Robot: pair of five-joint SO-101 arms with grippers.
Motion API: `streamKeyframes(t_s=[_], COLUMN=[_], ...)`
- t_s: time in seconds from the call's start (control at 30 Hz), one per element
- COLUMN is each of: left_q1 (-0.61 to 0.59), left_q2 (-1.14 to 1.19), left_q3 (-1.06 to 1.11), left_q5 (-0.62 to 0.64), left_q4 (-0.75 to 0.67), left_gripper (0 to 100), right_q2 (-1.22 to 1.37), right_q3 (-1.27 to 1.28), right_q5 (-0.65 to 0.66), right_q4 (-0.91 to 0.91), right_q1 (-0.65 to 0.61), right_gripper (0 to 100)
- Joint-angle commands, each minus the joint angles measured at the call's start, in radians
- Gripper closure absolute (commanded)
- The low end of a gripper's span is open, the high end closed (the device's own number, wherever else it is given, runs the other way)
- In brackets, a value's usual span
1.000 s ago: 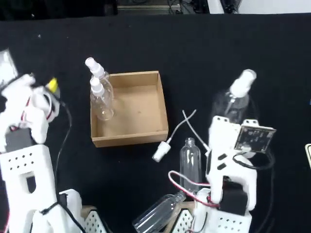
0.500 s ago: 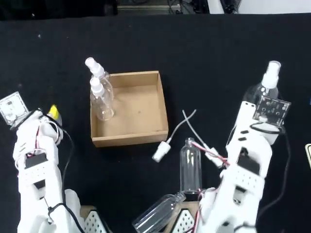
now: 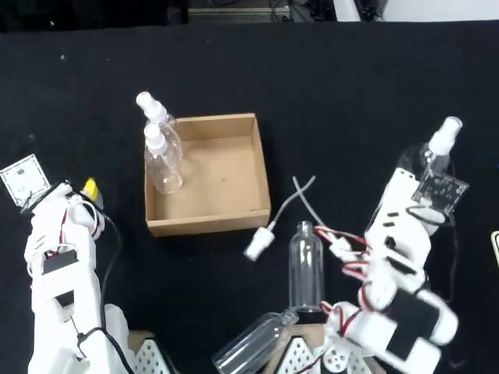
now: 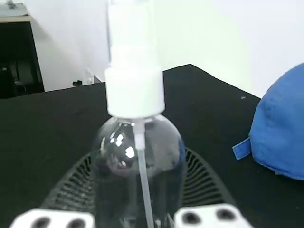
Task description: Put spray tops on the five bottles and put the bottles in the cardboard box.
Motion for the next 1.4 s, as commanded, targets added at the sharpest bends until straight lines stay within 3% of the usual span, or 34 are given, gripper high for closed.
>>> streamKeyframes(t_s=[0.0, 0.33, 0.57, 0.93, 1.03, 1.37], left_q1=[0.002, 0.004, 0.004, 0.004, 0.004, 0.004], left_q2=[-0.017, -0.017, -0.017, -0.017, -0.017, -0.017], left_q3=[-0.01, -0.005, -0.004, -0.008, -0.008, -0.008], left_q5=[0.012, 0.012, 0.012, 0.009, 0.009, 0.008], left_q4=[-0.02, -0.02, -0.02, -0.021, -0.021, -0.021], left_gripper=[80, 80, 80, 80, 80, 80], right_q2=[0.107, 0.329, 0.501, 0.71, 0.723, 0.725], right_q3=[-0.136, -0.297, -0.317, -0.366, -0.36, -0.34], right_q5=[-0.014, -0.015, -0.055, -0.037, 0.029, 0.034], right_q4=[-0.066, -0.081, -0.377, -0.508, -0.52, -0.52], right_q1=[0.031, 0.068, 0.106, 0.118, 0.11, 0.109], right_gripper=[96.4, 96.4, 98.6, 98.5, 94.3, 81.1])
